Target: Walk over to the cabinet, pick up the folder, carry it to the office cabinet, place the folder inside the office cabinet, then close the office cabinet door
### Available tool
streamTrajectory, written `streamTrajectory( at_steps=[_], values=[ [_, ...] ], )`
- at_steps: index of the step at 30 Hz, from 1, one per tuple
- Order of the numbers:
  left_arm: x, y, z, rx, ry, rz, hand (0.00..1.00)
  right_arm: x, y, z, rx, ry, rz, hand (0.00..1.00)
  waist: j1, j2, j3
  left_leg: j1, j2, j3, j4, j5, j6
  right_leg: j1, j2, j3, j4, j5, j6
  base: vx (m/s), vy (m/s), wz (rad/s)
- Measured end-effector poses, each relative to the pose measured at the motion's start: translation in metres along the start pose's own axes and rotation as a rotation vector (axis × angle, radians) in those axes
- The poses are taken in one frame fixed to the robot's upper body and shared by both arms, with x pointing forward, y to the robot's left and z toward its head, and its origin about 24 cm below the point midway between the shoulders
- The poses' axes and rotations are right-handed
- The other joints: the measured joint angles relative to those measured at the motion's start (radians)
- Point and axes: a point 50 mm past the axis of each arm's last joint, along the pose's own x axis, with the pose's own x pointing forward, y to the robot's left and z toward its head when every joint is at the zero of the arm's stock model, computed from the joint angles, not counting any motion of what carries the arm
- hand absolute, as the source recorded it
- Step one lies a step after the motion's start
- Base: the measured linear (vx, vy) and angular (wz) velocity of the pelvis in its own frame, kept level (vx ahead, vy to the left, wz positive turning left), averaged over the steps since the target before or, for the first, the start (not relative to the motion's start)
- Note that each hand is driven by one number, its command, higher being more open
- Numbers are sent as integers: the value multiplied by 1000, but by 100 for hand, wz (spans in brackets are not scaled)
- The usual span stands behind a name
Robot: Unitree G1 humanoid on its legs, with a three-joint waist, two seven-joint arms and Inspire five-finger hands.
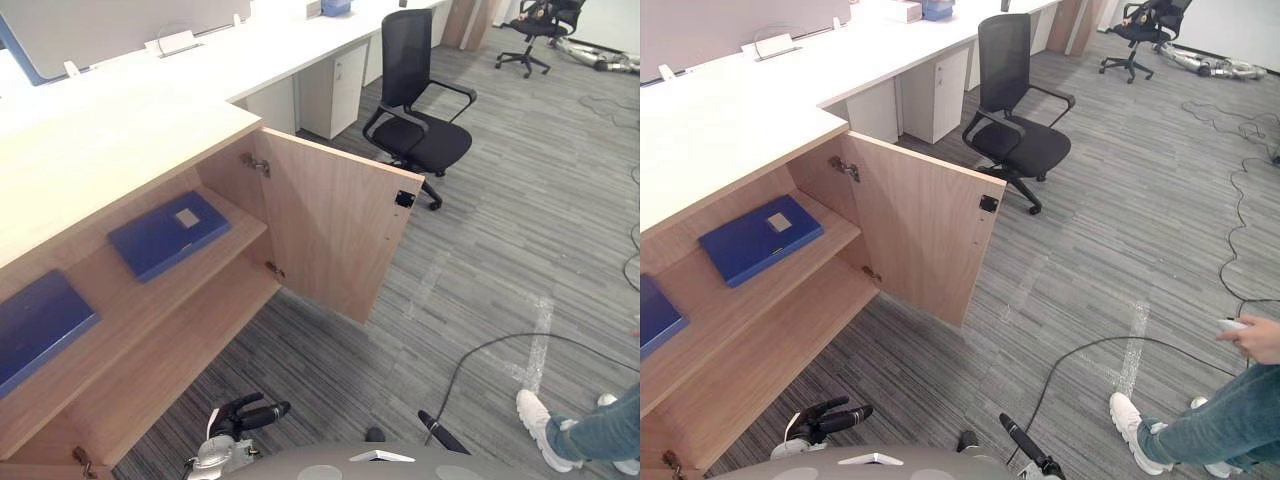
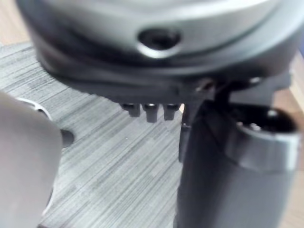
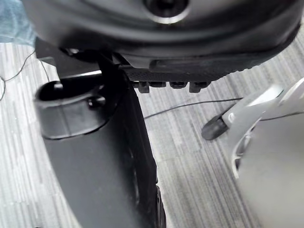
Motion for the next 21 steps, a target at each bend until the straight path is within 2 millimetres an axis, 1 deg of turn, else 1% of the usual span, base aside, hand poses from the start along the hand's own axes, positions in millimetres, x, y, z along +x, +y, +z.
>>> streamTrajectory(
  at_steps=[1,2,3,4,6,7,9,10,11,12,13,14,15,16,17,18,20,21],
  values=[
    [0,1,1,2,-2,0,100,1,0,5,7,-11,-3,100,3,0,0,0,0,-2,0,-4,-1,0,0,0,0,2,0,-73,10,0],
    [0,2,1,2,-3,4,100,3,1,17,8,-39,-5,100,5,-1,0,-1,-3,-7,1,-8,-1,-1,-2,-1,0,3,2,-65,15,2],
    [0,4,1,4,-3,7,100,4,0,33,5,-77,-10,100,5,-1,0,-1,-7,-10,0,-9,-1,0,-6,-2,0,4,4,-62,18,2],
    [0,4,1,4,-2,9,100,5,1,42,2,-99,-14,100,5,0,0,-1,-9,-11,0,-9,-1,-1,-8,-2,0,5,4,-64,29,1],
    [0,11,1,12,-4,20,100,6,6,83,-11,-199,-10,100,5,2,0,-1,-13,-12,0,-10,-1,-5,-11,-2,0,6,4,-47,24,-2],
    [0,13,1,16,-3,25,100,6,9,93,-16,-225,-3,100,5,2,0,-1,-13,-12,-1,-10,-1,-7,-11,-2,0,5,4,-31,6,-5],
    [-2,26,-8,27,17,49,100,0,29,139,-94,-338,39,100,4,7,-1,-8,-13,-12,-4,-10,-1,-22,-9,2,-1,5,4,-14,-3,-6],
    [-3,28,-9,30,20,53,100,-2,36,151,-121,-368,52,100,4,10,-1,-13,-13,-12,-4,-10,-1,-26,-8,2,-1,5,4,4,-4,-3],
    [-4,30,-12,32,28,58,100,-6,46,168,-171,-414,71,100,5,14,-2,-23,-13,-14,-4,-10,-1,-36,-8,2,-1,5,4,32,0,2],
    [-6,34,-19,34,45,62,100,-15,65,194,-281,-490,103,100,6,21,-3,-42,-14,-20,-1,-9,0,-49,-9,2,-1,11,4,44,1,2],
    [-7,35,-21,35,52,62,100,-20,74,205,-328,-523,117,100,7,25,-1,-45,-14,-24,0,-9,0,-52,-8,2,-1,12,3,64,1,0],
    [-8,35,-25,35,63,59,100,-27,87,218,-388,-566,142,100,9,34,4,-47,-13,-28,2,-9,1,-53,-7,1,0,19,-1,53,2,-4],
    [-10,34,-30,38,78,48,100,-39,108,238,-514,-639,171,100,16,49,6,-48,-15,-41,3,-8,1,-53,-7,-1,0,20,-1,51,4,-2],
    [-10,32,-31,39,80,42,100,-44,116,244,-560,-664,182,100,19,56,5,-48,-15,-45,3,-8,1,-52,-8,-3,0,20,-2,44,13,4],
    [-11,31,-34,37,85,36,100,-53,131,254,-657,-711,196,100,28,67,5,-46,-21,-56,3,-8,1,-46,-10,-12,0,20,-2,29,19,11],
    [-11,30,-33,37,80,32,100,-57,137,258,-699,-729,203,100,31,71,6,-44,-25,-64,3,-7,3,-41,-10,-19,0,20,-2,26,20,26],
    [-10,26,-27,50,54,11,100,-70,157,269,-850,-788,215,100,34,79,6,-40,-32,-98,2,-5,6,-22,-19,-43,0,20,-2,2,30,39],
    [-10,23,-24,48,40,4,100,-77,168,275,-925,-819,215,100,36,78,7,-41,-39,-111,1,-2,11,-16,-27,-53,-1,21,-1,-27,60,35]
  ],
)
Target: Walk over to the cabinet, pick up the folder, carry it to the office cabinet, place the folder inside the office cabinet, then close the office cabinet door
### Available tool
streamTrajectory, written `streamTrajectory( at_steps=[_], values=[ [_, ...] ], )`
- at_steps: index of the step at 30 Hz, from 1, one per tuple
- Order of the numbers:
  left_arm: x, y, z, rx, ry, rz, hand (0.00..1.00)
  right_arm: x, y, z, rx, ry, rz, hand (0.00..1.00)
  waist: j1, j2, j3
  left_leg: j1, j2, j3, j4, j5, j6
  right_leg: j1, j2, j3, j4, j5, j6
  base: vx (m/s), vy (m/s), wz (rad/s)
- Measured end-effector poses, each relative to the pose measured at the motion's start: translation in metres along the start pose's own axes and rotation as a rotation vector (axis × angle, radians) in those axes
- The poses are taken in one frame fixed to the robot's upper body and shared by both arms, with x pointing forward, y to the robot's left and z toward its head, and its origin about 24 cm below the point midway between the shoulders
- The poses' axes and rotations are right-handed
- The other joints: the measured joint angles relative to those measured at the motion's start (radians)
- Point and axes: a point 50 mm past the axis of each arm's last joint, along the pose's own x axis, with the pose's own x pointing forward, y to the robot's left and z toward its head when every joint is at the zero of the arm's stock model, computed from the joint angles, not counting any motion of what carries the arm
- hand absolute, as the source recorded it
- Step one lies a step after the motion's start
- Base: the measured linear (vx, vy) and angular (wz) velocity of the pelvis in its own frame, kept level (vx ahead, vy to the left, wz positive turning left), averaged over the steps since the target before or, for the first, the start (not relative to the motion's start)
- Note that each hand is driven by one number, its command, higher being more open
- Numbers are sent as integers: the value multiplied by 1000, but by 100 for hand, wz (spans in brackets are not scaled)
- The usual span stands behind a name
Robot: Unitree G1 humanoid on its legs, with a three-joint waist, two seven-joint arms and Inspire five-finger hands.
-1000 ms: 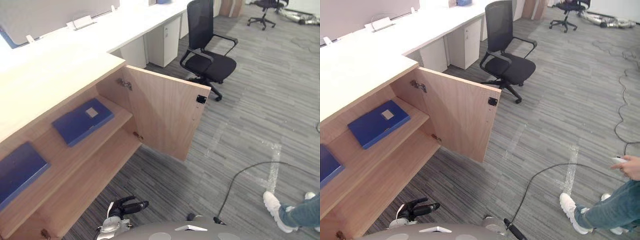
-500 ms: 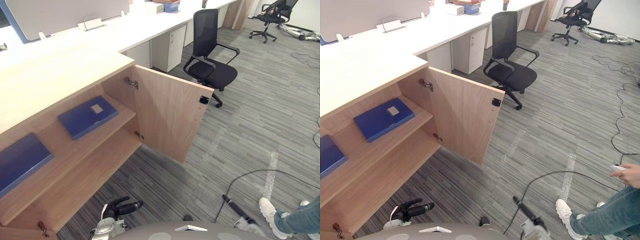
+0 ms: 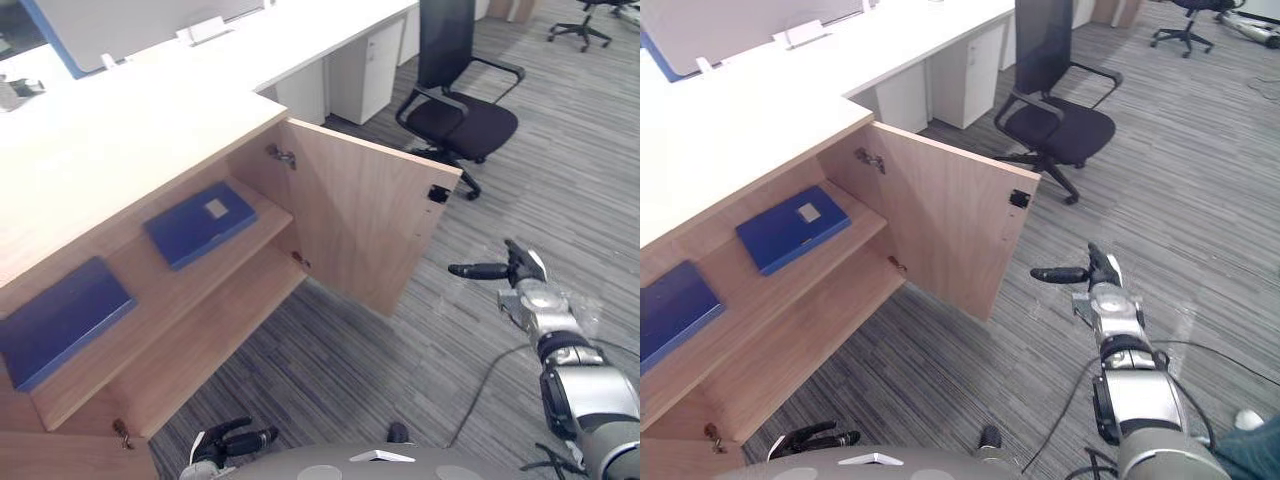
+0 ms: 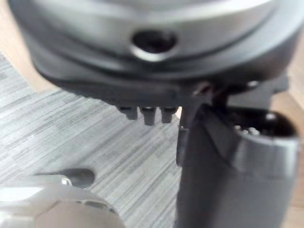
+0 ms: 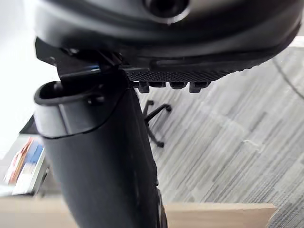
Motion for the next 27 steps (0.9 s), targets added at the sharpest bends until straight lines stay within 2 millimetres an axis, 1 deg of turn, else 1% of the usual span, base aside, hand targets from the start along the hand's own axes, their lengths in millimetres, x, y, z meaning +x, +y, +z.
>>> streamTrajectory(
  at_steps=[1,2,3,4,6,7,8,9,11,13,16,18,20,21,24,26,27],
  values=[
    [0,-2,1,2,-7,-6,100,3,2,14,-43,-32,9,100,4,-1,1,-1,-9,-11,-1,2,3,1,-8,-3,0,5,1,-34,59,26],
    [0,-4,1,1,-7,-9,100,4,2,22,-62,-48,13,100,5,-2,1,-2,-9,-15,0,3,5,2,-14,-5,0,8,2,-59,69,18],
    [-1,-7,-1,-4,-3,-16,100,7,2,37,-71,-76,14,100,10,-1,4,-3,-18,-26,0,5,8,4,-24,-13,0,18,1,-44,42,12],
    [-1,-7,-1,-5,-2,-16,100,7,2,40,-72,-80,14,100,11,-3,5,-3,-21,-27,0,6,9,5,-26,-14,0,20,2,-63,58,18],
    [-1,-5,1,-4,-15,-8,100,9,2,61,-84,-122,12,100,24,-17,21,-7,-39,-49,1,10,16,12,-46,-30,-1,26,9,-83,58,22],
    [-1,-4,2,-4,-20,-6,100,9,2,67,-87,-133,12,100,26,-21,24,-12,-44,-53,1,13,22,11,-52,-34,-1,28,11,-81,43,27],
    [-1,-3,4,-4,-29,-4,100,10,2,80,-92,-160,10,100,27,-23,33,-18,-51,-66,1,17,28,9,-59,-41,-1,37,10,-87,35,26],
    [-1,-3,4,-4,-33,-3,100,10,-2,87,-80,-153,-26,100,30,-25,43,-24,-58,-76,1,20,32,9,-66,-50,-1,42,9,-91,31,26],
    [-2,-1,2,-3,-27,10,100,10,-6,92,-94,-153,-46,100,33,-32,51,-35,-65,-84,1,22,36,1,-73,-52,-1,45,10,-89,17,10],
    [-3,1,-1,-4,-21,22,100,10,-4,98,-122,-167,-46,100,33,-36,62,-39,-67,-88,2,24,38,-2,-74,-52,-1,47,12,-73,-8,-1],
    [-3,1,0,-6,-27,25,100,10,-2,103,-220,-185,-52,100,32,-36,67,-52,-64,-94,11,24,38,-9,-71,-53,-1,47,12,-64,-34,0],
    [-3,2,3,-10,-42,29,100,8,0,114,-330,-234,-51,100,27,-37,88,-57,-58,-94,19,22,36,-12,-66,-50,-1,42,14,-84,-55,-9],
    [-3,2,4,-11,-48,32,100,5,3,125,-381,-286,-49,100,21,-37,93,-73,-56,-92,21,22,35,-31,-63,-45,-1,41,15,-96,-55,-14],
    [-3,3,5,-10,-52,35,100,3,6,131,-409,-324,-42,100,19,-34,94,-86,-48,-92,28,21,32,-42,-55,-41,-1,40,13,-98,-74,-11],
    [-3,5,5,-19,-51,51,100,-3,13,134,-440,-387,6,100,19,-34,94,-89,-27,-92,37,15,22,-42,-33,-41,-1,32,4,-31,-83,-7],
    [-3,7,5,-27,-50,60,100,-12,18,136,-476,-444,75,100,14,-34,94,-91,-5,-92,42,11,13,-43,-16,-41,-1,27,-7,5,-96,-10],
    [-3,9,5,-33,-49,66,100,-18,27,136,-563,-476,149,100,5,-33,93,-96,14,-90,55,4,2,-43,2,-40,-1,23,-12,19,-122,-13]
  ],
)
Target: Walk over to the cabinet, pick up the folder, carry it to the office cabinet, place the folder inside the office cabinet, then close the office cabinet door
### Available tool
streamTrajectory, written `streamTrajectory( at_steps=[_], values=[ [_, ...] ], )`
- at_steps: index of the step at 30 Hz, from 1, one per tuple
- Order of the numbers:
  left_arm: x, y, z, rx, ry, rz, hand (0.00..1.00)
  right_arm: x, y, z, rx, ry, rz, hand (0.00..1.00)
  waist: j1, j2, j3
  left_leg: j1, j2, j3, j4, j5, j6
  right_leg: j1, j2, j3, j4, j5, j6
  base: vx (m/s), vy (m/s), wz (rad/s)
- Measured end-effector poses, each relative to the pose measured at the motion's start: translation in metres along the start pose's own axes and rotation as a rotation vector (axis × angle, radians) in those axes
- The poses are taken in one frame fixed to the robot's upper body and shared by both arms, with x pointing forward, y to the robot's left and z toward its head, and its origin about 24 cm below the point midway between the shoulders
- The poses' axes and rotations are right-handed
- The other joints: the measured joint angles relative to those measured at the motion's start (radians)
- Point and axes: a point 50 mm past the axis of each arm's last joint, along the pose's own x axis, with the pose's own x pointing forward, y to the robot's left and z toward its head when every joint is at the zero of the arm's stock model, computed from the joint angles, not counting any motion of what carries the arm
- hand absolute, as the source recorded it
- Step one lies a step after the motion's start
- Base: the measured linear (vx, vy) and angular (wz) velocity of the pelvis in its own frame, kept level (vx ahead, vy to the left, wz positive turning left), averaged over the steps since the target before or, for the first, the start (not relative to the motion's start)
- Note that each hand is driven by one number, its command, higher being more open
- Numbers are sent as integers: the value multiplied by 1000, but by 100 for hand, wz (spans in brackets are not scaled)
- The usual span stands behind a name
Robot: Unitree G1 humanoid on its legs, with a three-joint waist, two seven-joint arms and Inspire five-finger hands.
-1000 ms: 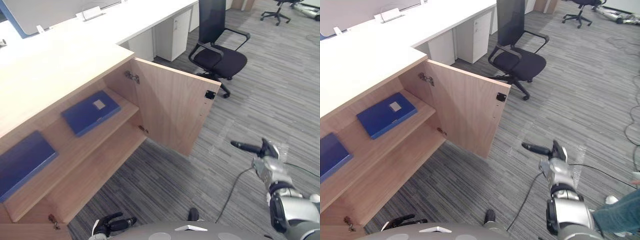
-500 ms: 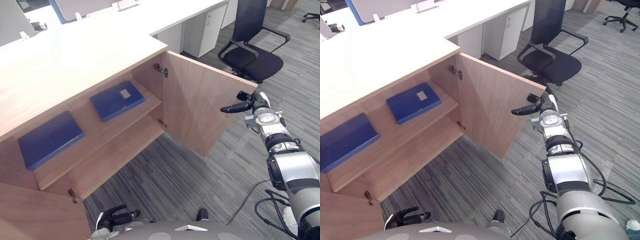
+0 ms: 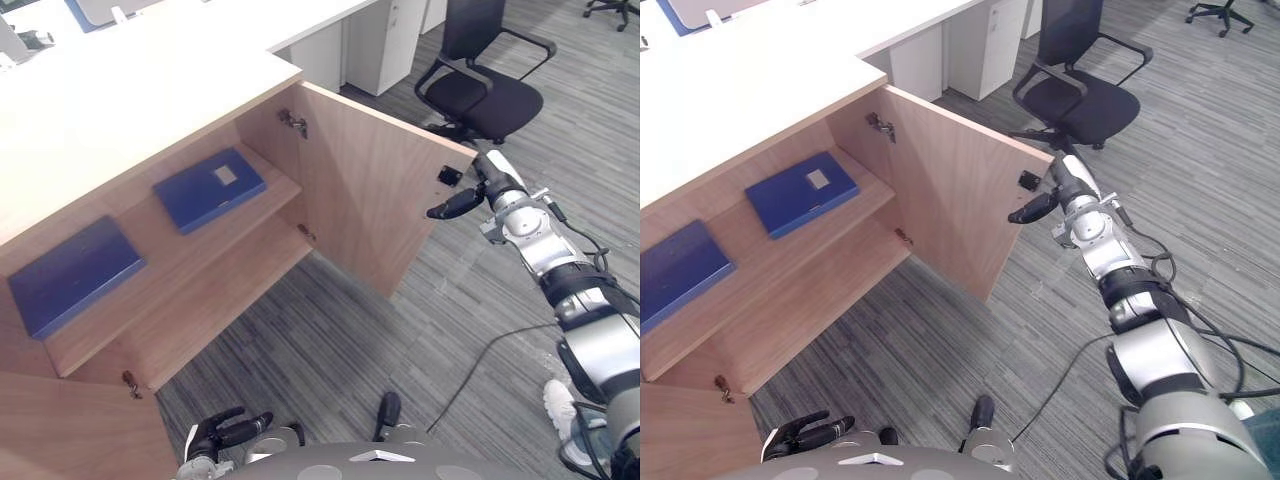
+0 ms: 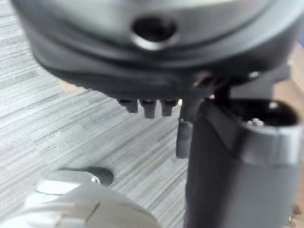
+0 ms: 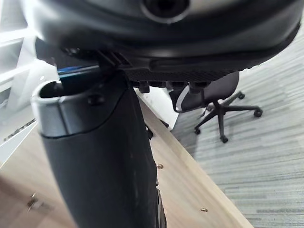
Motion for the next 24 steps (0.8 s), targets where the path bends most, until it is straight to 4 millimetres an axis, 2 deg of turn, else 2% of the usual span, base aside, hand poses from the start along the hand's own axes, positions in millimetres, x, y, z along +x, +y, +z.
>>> streamTrajectory(
  at_steps=[2,3,4,6,7,9,10,11,12,13,15,16,18,20,24],
  values=[
    [0,1,1,-1,-3,2,100,-8,10,7,-149,-56,111,100,-9,-2,-3,0,17,3,0,-1,-7,-3,19,3,0,-4,-6,20,-100,-16],
    [1,1,4,-2,-9,0,100,-16,20,15,-256,-113,222,100,-9,-3,-6,0,25,4,-1,0,-12,-7,33,9,0,-8,-13,17,-78,-17],
    [2,0,5,-2,-11,0,100,-21,24,22,-288,-156,268,100,-9,-4,-8,0,31,4,-1,1,-16,-9,40,12,0,-10,-18,16,-100,-23],
    [4,0,8,1,-13,1,100,-34,43,54,-378,-321,463,100,-8,-10,-34,-3,51,1,-2,5,-22,-18,63,18,0,-16,-34,8,-106,-12],
    [5,-1,11,17,-22,-2,100,-44,60,70,-404,-411,569,100,0,-13,-60,-8,61,-9,-6,9,-29,-22,74,13,0,-22,-43,12,-92,7],
    [5,-1,12,25,-34,-3,100,-58,91,85,-417,-518,730,100,33,-22,-108,-10,75,-16,-30,23,-48,-33,89,9,0,-28,-53,20,-56,11],
    [5,0,12,20,-34,1,100,-61,99,91,-414,-556,765,100,40,-25,-114,-8,77,-20,-38,28,-52,-33,91,5,0,-30,-55,16,-15,16],
    [5,2,12,10,-34,9,100,-68,114,108,-375,-633,812,100,50,-31,-121,-9,80,-29,-47,36,-57,-33,93,-3,0,-32,-59,1,13,24],
    [5,3,12,3,-31,16,100,-71,124,122,-329,-685,823,100,59,-36,-126,-9,80,-34,-57,42,-60,-33,92,-11,0,-33,-59,-6,18,25],
    [5,4,12,1,-30,19,100,-72,126,127,-320,-711,832,100,70,-38,-127,-10,80,-37,-59,43,-61,-34,91,-14,0,-32,-59,-7,44,19],
    [4,11,8,-20,-17,52,100,-91,144,140,-357,-838,961,100,106,-56,-140,-12,77,-43,-59,43,-60,-33,88,-19,0,-32,-59,17,81,11],
    [3,14,4,-22,-5,63,100,-97,152,142,-364,-865,1003,100,106,-62,-144,-13,76,-45,-59,43,-60,-33,87,-19,0,-32,-59,27,96,7],
    [1,25,-6,-32,39,99,100,-116,181,144,-382,-923,1141,100,106,-89,-162,-25,69,-49,-55,44,-59,-41,80,-21,0,-31,-59,17,82,5],
    [1,26,-8,-32,53,106,100,-120,192,139,-395,-911,1194,100,108,-97,-167,-28,59,-51,-55,47,-54,-42,69,-22,0,-26,-52,-6,80,5],
    [1,25,-8,-34,54,105,100,-111,193,129,-396,-845,1185,100,109,-103,-172,-32,46,-51,-54,53,-45,-43,50,-17,0,-14,-45,-58,87,1]
  ],
)
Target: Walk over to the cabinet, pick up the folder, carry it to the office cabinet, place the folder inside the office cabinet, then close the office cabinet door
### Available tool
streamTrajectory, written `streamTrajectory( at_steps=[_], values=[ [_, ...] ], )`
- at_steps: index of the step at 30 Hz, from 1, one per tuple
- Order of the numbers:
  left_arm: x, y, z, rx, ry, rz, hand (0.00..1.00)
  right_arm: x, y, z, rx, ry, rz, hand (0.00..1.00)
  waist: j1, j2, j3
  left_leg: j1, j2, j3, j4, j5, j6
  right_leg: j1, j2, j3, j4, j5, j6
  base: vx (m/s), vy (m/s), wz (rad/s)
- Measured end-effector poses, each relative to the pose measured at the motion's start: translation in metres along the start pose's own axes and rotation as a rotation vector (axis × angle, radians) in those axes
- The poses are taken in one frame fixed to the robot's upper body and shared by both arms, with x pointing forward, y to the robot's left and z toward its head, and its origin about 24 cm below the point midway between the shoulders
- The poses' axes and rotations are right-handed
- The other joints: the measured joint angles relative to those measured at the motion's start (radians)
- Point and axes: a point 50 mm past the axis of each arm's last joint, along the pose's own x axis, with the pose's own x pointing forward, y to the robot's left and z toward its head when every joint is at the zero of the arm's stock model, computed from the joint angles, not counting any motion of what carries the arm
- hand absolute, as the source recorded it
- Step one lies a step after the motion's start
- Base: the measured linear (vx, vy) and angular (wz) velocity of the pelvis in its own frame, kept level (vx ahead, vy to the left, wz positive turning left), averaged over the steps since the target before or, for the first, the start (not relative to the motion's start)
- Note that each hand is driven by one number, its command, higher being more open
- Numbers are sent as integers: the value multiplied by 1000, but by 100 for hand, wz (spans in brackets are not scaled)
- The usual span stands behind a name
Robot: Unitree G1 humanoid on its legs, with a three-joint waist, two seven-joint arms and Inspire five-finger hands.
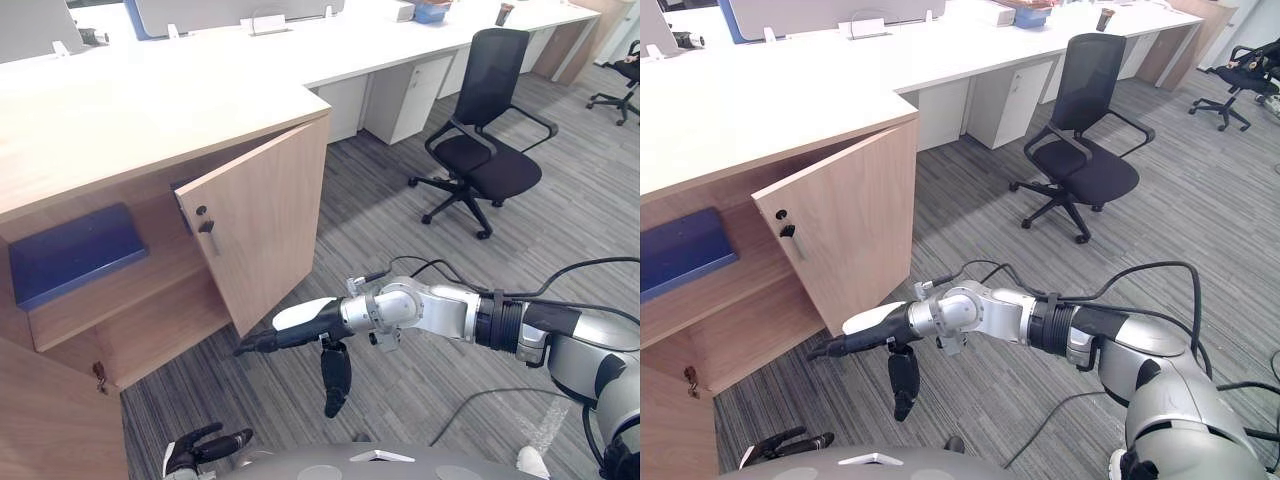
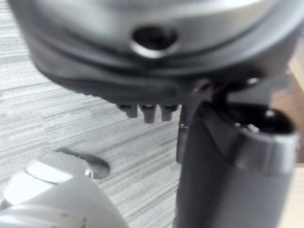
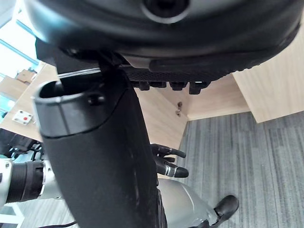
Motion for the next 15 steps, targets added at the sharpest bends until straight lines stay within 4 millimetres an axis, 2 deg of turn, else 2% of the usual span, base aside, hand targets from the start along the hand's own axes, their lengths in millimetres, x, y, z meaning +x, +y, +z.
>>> streamTrajectory(
  at_steps=[2,5,8,10,12,13,14,15],
  values=[
    [1,1,2,1,-4,2,100,0,5,-5,-1,20,-8,100,4,-3,-2,-1,-1,3,2,0,0,0,-1,1,0,1,1,-56,47,-2],
    [1,2,3,1,-8,3,100,2,24,-22,43,80,13,100,21,-10,-6,-5,-5,3,11,0,0,0,1,1,0,5,-3,-35,31,0],
    [0,-3,1,-6,-2,-11,100,-2,51,-52,53,225,64,100,27,-11,-5,-3,-10,-7,20,-1,1,9,-4,-4,6,8,-3,-35,40,6],
    [0,-6,0,-10,0,-23,100,-10,67,-73,67,332,76,100,36,-3,0,-5,-18,-16,20,-5,9,10,-14,-10,6,5,0,-59,67,12],
    [-1,-12,0,-3,0,-44,100,-27,90,-101,117,486,34,100,37,7,12,-13,-38,-45,20,-7,17,13,-37,-39,15,-5,7,-57,81,32],
    [-1,-13,0,2,0,-50,100,-33,94,-107,135,526,14,100,36,13,21,-13,-43,-55,22,-7,19,9,-49,-48,43,-19,10,-46,105,58],
    [-1,-17,2,16,-7,-65,100,-46,103,-119,196,603,-48,100,32,27,39,-15,-55,-91,35,-7,26,-8,-81,-73,135,-63,23,-33,97,60],
    [0,-18,3,19,-10,-69,100,-51,107,-124,237,632,-91,100,28,29,43,-18,-64,-109,41,-8,29,-17,-100,-84,181,-87,29,-19,130,97]
  ],
)
